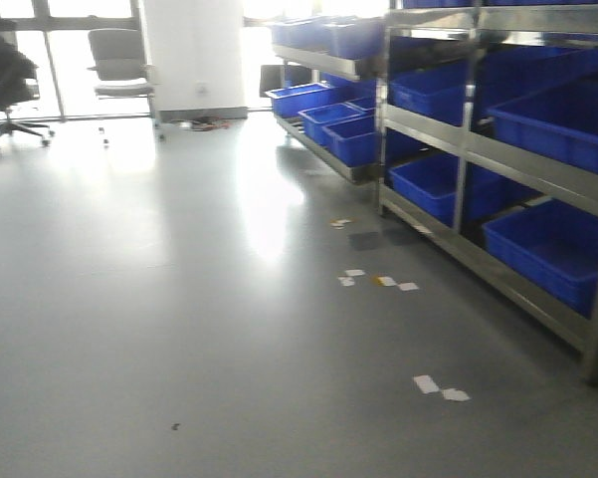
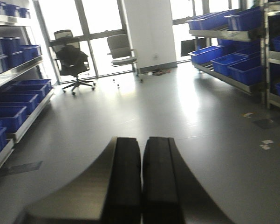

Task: Pick red cube and place on left shelf
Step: 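Drive the base away from the table toward the rack of blue bins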

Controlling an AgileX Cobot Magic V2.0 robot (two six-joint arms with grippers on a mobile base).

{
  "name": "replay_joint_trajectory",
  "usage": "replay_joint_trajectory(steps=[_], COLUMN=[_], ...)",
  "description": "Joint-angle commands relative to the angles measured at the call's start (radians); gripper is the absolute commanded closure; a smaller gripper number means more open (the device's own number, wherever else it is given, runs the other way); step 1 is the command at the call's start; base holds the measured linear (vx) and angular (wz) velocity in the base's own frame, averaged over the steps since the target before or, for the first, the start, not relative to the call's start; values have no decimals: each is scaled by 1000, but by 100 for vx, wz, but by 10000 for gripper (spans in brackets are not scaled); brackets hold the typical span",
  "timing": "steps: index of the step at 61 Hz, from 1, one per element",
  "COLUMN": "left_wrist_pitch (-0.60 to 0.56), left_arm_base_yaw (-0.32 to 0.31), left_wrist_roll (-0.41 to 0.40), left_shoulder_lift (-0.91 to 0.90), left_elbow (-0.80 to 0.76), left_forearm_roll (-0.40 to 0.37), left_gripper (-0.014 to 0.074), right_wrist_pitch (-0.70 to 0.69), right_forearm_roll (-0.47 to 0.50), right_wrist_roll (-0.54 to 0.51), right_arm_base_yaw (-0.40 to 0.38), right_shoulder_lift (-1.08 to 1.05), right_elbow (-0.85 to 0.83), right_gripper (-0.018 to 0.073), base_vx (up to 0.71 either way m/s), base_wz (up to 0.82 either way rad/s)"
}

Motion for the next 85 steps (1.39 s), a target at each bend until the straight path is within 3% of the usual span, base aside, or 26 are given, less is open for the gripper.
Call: replay_joint_trajectory(steps=[1,29,85], left_wrist_pitch=[-89,-89,-89], left_arm_base_yaw=[1,1,1], left_wrist_roll=[1,1,1], left_shoulder_lift=[-15,-15,-15], left_elbow=[22,22,22], left_forearm_roll=[-5,-5,-5], left_gripper=[491,491,491], right_wrist_pitch=[-79,-79,-79], right_forearm_roll=[-2,-2,-2], right_wrist_roll=[-8,-8,-8], right_arm_base_yaw=[2,2,2], right_shoulder_lift=[2,2,2], right_elbow=[-26,-26,-26], right_gripper=[501,501,501], base_vx=[12,18,42], base_wz=[69,55,15])
